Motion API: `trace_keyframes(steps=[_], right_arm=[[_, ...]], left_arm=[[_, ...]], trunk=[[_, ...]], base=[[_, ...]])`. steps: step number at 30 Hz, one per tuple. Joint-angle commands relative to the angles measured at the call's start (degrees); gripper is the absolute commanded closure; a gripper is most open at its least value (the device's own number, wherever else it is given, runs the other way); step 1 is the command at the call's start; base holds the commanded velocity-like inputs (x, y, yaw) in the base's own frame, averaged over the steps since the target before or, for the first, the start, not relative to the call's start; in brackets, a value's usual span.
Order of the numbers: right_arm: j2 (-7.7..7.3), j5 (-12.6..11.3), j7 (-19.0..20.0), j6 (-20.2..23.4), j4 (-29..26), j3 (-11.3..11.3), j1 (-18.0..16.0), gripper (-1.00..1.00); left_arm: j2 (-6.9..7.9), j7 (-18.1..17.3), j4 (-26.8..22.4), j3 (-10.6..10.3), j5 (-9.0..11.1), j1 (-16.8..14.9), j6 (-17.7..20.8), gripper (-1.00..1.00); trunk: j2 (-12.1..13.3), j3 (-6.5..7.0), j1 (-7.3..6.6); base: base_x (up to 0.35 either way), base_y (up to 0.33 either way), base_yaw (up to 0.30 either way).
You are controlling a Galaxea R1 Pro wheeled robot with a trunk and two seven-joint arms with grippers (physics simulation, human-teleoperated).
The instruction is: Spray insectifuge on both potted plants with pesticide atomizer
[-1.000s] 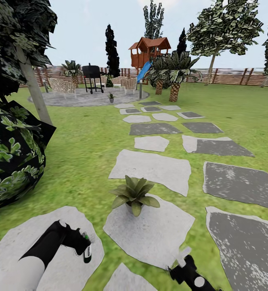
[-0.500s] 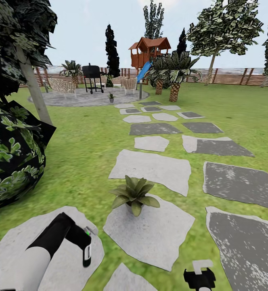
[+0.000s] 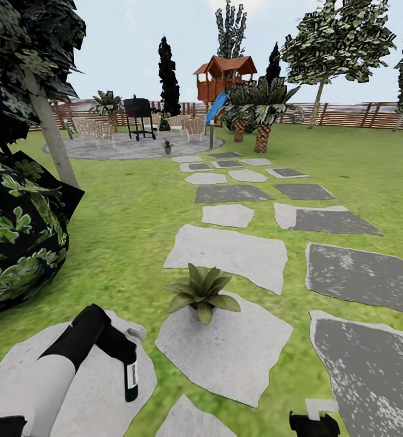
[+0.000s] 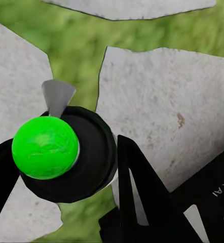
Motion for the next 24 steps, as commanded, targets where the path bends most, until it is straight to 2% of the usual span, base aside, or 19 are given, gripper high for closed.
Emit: trace_keyframes(steps=[1, 9, 17, 24], right_arm=[[0.02, 0.61, -0.11, -0.65, 0.26, -0.42, -0.03, -1.00], [0.01, 0.73, -0.36, -1.74, 0.61, -0.40, 0.04, -1.00], [0.37, 0.70, -0.48, -1.81, 0.68, -0.36, 0.04, -1.00], [0.20, 0.64, -0.47, -1.77, 0.64, -0.40, 0.04, -1.00]], left_arm=[[-0.06, -0.55, -0.06, 0.19, -0.54, -0.14, 0.49, 1.00], [-0.08, -0.54, -0.07, -2.82, -0.55, -0.08, 0.63, 1.00], [-0.08, 1.63, -0.07, -2.97, -0.48, 0.04, 0.38, 1.00], [-0.08, 1.83, -0.07, -2.97, -0.48, 0.12, 0.28, 1.00]], trunk=[[-0.02, -0.05, -0.01], [-0.02, -0.05, -0.01], [-0.02, -0.05, -0.01], [-0.02, -0.05, -0.01]], base=[[0.000, 0.000, 0.000], [0.043, 0.000, 0.000], [0.311, -0.005, 0.000], [0.298, -0.131, 0.000]])
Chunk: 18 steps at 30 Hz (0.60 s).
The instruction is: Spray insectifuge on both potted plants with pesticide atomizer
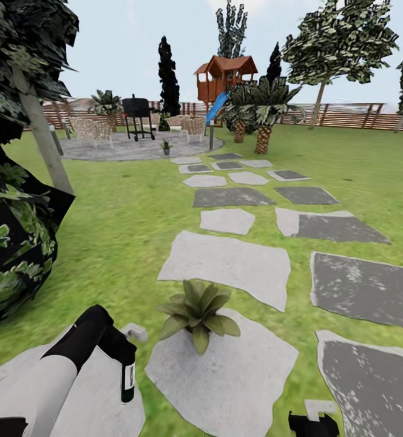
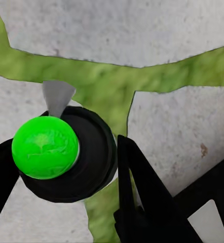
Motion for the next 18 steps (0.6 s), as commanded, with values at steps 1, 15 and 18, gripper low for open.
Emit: trace_keyframes(steps=[1, 15, 18], right_arm=[[0.01, 0.60, -0.10, -0.21, 0.09, -0.44, -0.05, -1.00], [-0.16, 0.68, -0.01, -0.20, 0.09, -0.44, -0.05, -1.00], [-0.09, 0.63, -0.05, -0.20, 0.09, -0.44, -0.05, -1.00]], left_arm=[[-0.03, -0.52, -0.08, 0.16, -0.43, -0.02, 0.41, 1.00], [0.85, -0.07, 0.01, -4.06, -0.52, 0.24, 0.41, 1.00], [0.85, -0.08, 0.01, -4.06, -0.52, 0.26, 0.41, 1.00]], trunk=[[-0.02, -0.05, 0.02], [-0.02, -0.05, 0.02], [-0.02, -0.05, 0.02]], base=[[0.314, -0.087, 0.000], [0.148, -0.007, 0.000], [0.332, 0.000, 0.000]])
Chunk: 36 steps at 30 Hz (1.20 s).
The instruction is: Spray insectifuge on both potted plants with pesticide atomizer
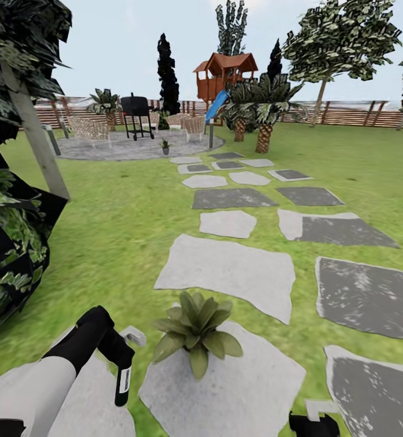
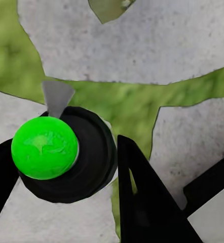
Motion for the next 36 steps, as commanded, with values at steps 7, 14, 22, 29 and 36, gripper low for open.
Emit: trace_keyframes(steps=[7, 14, 22, 29, 36], right_arm=[[0.28, 0.57, -0.16, -0.22, 0.08, -0.45, -0.05, -1.00], [0.22, 0.56, -0.16, -0.22, 0.08, -0.45, -0.05, -1.00], [0.03, 0.58, 0.06, -0.15, 0.08, -0.45, -0.05, -1.00], [0.04, 0.64, 0.10, -0.10, 0.10, -0.45, -0.05, -1.00], [0.04, 0.65, 0.02, -0.05, 0.17, -0.45, -0.05, -1.00]], left_arm=[[0.27, -0.68, 0.58, -0.17, -0.31, 0.05, 0.32, 1.00], [6.02, -1.20, 0.87, -0.66, 0.01, 1.09, 0.16, 1.00], [4.02, -4.34, 0.61, -6.08, 0.29, 2.31, 0.13, 1.00], [4.28, -6.88, 0.05, -7.04, -0.09, 1.96, 0.21, 1.00], [4.74, -6.88, 0.08, -7.42, -0.19, 2.07, 0.29, 1.00]], trunk=[[-0.02, -0.05, 0.02], [-0.02, -0.05, 0.02], [-0.02, -0.05, 0.02], [-0.02, -0.05, 0.02], [-0.02, -0.05, 0.02]], base=[[0.076, 0.000, -0.016], [0.001, 0.000, -0.243], [0.000, 0.000, -0.028], [0.000, 0.000, 0.000], [0.125, 0.000, 0.000]])
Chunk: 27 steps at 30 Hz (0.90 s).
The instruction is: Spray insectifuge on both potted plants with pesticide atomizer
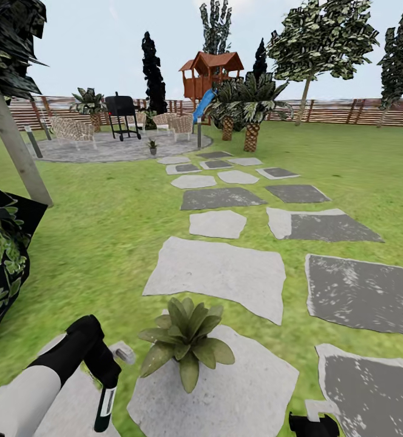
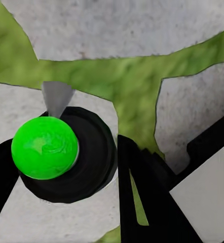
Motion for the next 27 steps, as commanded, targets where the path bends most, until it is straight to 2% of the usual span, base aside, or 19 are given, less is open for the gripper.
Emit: trace_keyframes(steps=[1, 8, 10, 18, 23, 24, 25, 27], right_arm=[[0.02, 0.60, -0.14, -0.22, 0.08, -0.45, -0.05, -1.00], [0.02, 0.60, -0.20, -0.22, 0.08, -0.45, -0.05, -1.00], [0.02, 0.60, -0.20, -0.22, 0.08, -0.45, -0.05, -1.00], [0.06, 0.60, -0.20, -0.22, 0.07, -0.45, -0.05, -1.00], [0.28, 0.60, -0.20, -0.22, 0.03, -0.45, -0.05, -1.00], [0.33, 0.60, -0.20, -0.22, 0.03, -0.45, -0.05, -1.00], [0.38, 0.60, -0.20, -0.22, 0.02, -0.45, -0.05, -1.00], [0.39, 0.60, -0.20, -0.22, 0.05, -0.45, -0.05, -1.00]], left_arm=[[-0.12, -0.42, -0.11, -0.24, -0.28, -0.03, 0.44, 1.00], [-0.12, -0.41, -0.22, -0.05, -0.25, -0.14, 0.44, 1.00], [0.31, -1.17, -0.26, 0.05, -0.19, -0.46, 0.53, 1.00], [0.20, -3.00, -0.22, -0.06, -0.26, -1.76, 0.55, 1.00], [0.45, -6.87, -0.18, -0.67, -0.54, -2.78, 0.48, 1.00], [0.52, -7.23, -0.18, -0.89, -1.41, -2.81, 0.47, 1.00], [0.60, -7.48, -0.17, -1.02, -3.66, -2.81, 0.50, 1.00], [0.69, -7.61, -0.16, -1.00, -5.94, -2.69, 0.53, 1.00]], trunk=[[-0.02, -0.05, 0.02], [-0.02, -0.05, 0.02], [-0.02, -0.05, 0.02], [-0.02, -0.05, 0.02], [-0.02, -0.05, 0.02], [-0.02, -0.05, 0.02], [-0.02, -0.05, 0.02], [-0.02, -0.05, 0.02]], base=[[0.313, -0.031, 0.000], [0.189, -0.129, 0.000], [-0.075, -0.034, 0.000], [-0.082, -0.002, 0.000], [-0.001, 0.000, 0.000], [0.000, 0.000, 0.000], [0.000, 0.000, 0.000], [0.000, 0.004, 0.000]])
